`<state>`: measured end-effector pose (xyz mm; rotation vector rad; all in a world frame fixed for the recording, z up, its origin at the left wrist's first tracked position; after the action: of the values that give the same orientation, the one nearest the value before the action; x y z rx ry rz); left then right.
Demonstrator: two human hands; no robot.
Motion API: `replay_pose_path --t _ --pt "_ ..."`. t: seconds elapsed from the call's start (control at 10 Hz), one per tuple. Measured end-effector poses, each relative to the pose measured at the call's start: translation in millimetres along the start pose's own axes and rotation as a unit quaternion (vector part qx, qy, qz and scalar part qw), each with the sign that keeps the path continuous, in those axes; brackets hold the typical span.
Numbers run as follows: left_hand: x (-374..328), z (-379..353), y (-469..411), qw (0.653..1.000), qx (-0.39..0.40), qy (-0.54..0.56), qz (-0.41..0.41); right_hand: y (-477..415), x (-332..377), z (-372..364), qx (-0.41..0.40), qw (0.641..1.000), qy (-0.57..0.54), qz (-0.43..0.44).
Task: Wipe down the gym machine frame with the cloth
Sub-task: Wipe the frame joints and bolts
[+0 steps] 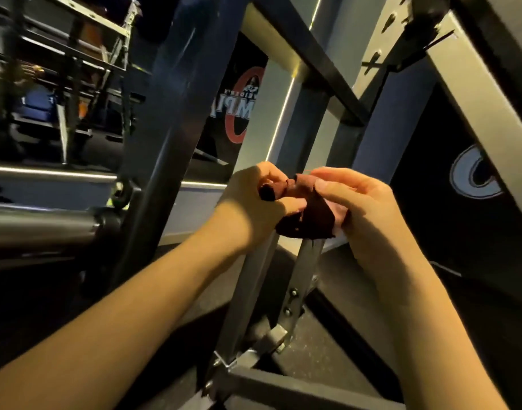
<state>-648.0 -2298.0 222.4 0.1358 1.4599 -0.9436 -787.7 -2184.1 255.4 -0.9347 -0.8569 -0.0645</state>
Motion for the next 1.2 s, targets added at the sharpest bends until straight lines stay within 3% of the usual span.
replay_pose_path --t 0.1,0.4,0.5,0.6,0.7,0.8,0.9,1.0,1.1,1.2 --pt "21 12 46 0.999 0.006 0.031 0.038 29 -14 -30 0.082 0.996 -0.028 -0.008" --pt "109 61 141 0.991 0.027 -0.038 0.127 149 -33 -128 0.261 0.960 -0.074 -0.063" --pt "142 86 167 0.983 0.020 -0.030 0.182 178 -52 -168 0.268 0.947 -0.127 -0.120" --pt "172 118 192 0.966 -0.007 -0.012 0.260 213 -72 -214 0.247 0.932 -0.179 -0.195" --pt "203 151 218 0.934 -0.082 0.037 0.345 234 -84 -260 0.223 0.929 -0.210 -0.209" --pt "241 172 248 0.878 -0.120 0.096 0.453 249 -90 -298 0.186 0.936 -0.206 -0.216" --pt "267 179 266 0.846 -0.081 0.141 0.508 263 -95 -326 0.162 0.941 -0.203 -0.217" --pt "281 187 266 0.846 -0.096 0.136 0.507 273 -101 -340 0.141 0.949 -0.179 -0.219" --pt "302 194 264 0.848 -0.126 0.087 0.508 286 -111 -339 0.141 0.971 -0.074 -0.178" --pt "337 198 267 0.828 -0.153 -0.045 0.537 289 -123 -314 0.055 0.987 0.070 -0.136"
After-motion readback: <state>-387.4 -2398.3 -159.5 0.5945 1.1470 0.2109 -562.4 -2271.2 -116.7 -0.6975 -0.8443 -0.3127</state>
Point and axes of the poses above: each hand's wrist, its own y-axis away from the middle knuckle, its own z-axis out of the back of the hand, x = y × z, the point moved 5 cm from there along -y, towards the middle knuckle, and after that the axes turned 12 degrees about z, right-handed, at the moved point
